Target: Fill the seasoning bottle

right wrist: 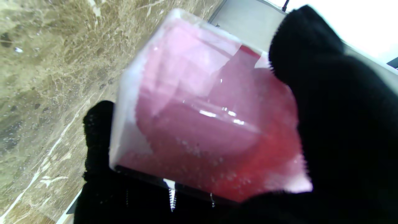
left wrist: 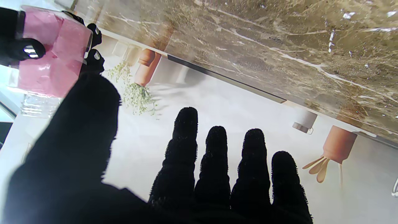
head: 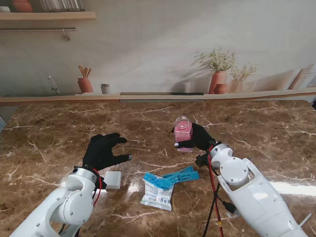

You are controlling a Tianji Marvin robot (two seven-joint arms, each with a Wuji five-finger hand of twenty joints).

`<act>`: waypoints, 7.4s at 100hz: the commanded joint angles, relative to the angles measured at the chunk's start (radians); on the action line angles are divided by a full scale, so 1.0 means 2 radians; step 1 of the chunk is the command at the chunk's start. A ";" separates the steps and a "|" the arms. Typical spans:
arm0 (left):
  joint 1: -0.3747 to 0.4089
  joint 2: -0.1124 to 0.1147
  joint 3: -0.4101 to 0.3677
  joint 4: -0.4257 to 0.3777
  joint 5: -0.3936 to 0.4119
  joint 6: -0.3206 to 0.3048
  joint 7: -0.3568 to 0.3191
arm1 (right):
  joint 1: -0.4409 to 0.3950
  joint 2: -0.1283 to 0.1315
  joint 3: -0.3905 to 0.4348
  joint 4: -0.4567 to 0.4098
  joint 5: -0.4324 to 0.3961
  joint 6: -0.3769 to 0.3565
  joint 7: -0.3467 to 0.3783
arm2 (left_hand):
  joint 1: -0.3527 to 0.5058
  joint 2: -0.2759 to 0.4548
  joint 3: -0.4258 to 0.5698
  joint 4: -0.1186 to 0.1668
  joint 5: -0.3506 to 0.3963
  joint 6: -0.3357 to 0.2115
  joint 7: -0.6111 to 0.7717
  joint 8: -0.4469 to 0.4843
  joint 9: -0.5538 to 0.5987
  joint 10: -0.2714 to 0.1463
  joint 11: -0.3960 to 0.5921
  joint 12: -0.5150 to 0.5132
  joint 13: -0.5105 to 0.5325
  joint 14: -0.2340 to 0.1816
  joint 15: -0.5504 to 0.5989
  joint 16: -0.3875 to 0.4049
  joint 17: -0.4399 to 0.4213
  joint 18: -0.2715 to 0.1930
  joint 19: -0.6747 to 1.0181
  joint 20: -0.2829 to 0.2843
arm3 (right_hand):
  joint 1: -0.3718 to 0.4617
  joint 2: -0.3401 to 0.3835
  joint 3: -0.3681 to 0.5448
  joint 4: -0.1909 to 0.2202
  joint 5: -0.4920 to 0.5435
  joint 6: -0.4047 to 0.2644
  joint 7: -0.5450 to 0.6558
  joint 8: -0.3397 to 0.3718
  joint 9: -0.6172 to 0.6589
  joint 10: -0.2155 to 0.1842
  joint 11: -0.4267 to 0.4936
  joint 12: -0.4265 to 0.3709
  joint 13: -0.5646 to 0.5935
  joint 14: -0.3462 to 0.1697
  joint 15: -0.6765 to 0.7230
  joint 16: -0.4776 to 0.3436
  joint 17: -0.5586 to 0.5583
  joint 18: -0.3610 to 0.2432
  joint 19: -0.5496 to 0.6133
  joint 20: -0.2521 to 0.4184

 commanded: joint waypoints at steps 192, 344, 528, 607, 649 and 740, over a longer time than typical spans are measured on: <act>-0.086 0.072 0.012 0.066 0.067 -0.085 -0.373 | -0.055 0.005 0.008 -0.069 -0.134 -0.007 -0.071 | -0.038 -0.110 0.081 -0.029 -0.248 0.002 0.086 0.144 -0.156 -0.029 0.007 0.103 -0.018 0.011 0.085 0.143 0.098 0.069 0.202 0.087 | 0.152 0.154 0.173 -0.030 0.187 -0.068 0.025 0.185 0.092 -0.011 0.055 -0.004 0.072 -0.133 0.332 0.060 0.016 -0.061 0.073 0.062; -0.053 0.041 0.008 0.104 0.044 -0.111 -0.149 | -0.061 0.004 0.012 -0.081 -0.121 0.013 -0.066 | 0.136 -0.113 0.274 -0.064 0.127 -0.122 0.368 0.065 0.313 -0.024 0.034 0.313 0.264 0.035 0.223 0.198 0.274 0.068 0.319 0.098 | 0.149 0.166 0.151 -0.025 0.174 -0.067 0.046 0.148 0.106 -0.014 0.057 -0.001 0.062 -0.126 0.314 0.059 0.003 -0.058 0.055 0.061; -0.240 0.008 0.132 -0.005 -0.148 -0.023 -0.178 | -0.050 0.008 -0.013 -0.095 -0.129 0.027 -0.047 | 0.127 -0.112 0.297 -0.060 0.119 -0.102 0.344 0.141 0.315 -0.005 0.038 0.348 0.267 0.052 0.228 0.229 0.265 0.082 0.315 0.150 | 0.149 0.169 0.149 -0.025 0.172 -0.065 0.048 0.140 0.112 -0.013 0.056 -0.002 0.068 -0.128 0.314 0.059 0.009 -0.059 0.056 0.063; -0.273 0.005 0.160 0.019 -0.138 -0.021 -0.175 | -0.049 0.002 -0.027 -0.098 -0.086 0.026 -0.046 | 0.127 -0.113 0.297 -0.061 0.121 -0.102 0.344 0.138 0.316 -0.004 0.041 0.346 0.264 0.053 0.230 0.231 0.263 0.082 0.315 0.155 | 0.149 0.170 0.148 -0.025 0.170 -0.062 0.048 0.136 0.116 -0.008 0.054 -0.002 0.072 -0.125 0.314 0.060 0.013 -0.058 0.058 0.063; -0.282 0.010 0.165 0.020 -0.130 -0.029 -0.195 | -0.048 -0.002 -0.031 -0.096 -0.045 0.025 -0.040 | 0.150 -0.089 0.256 -0.061 0.092 -0.102 0.337 0.123 0.284 -0.012 0.030 0.343 0.232 0.046 0.212 0.224 0.241 0.073 0.292 0.149 | 0.149 0.170 0.147 -0.025 0.171 -0.061 0.050 0.134 0.120 -0.006 0.052 -0.003 0.077 -0.125 0.315 0.061 0.017 -0.057 0.061 0.063; -0.286 0.035 0.146 0.003 -0.124 -0.079 -0.289 | -0.047 -0.004 -0.035 -0.112 -0.017 0.040 -0.030 | 0.170 -0.029 0.314 -0.007 -0.093 -0.129 0.073 0.047 -0.032 -0.038 0.021 0.088 0.004 0.008 0.070 0.157 0.012 0.046 0.119 0.196 | 0.150 0.171 0.148 -0.025 0.169 -0.057 0.052 0.131 0.123 -0.003 0.051 -0.002 0.081 -0.125 0.318 0.061 0.024 -0.058 0.063 0.062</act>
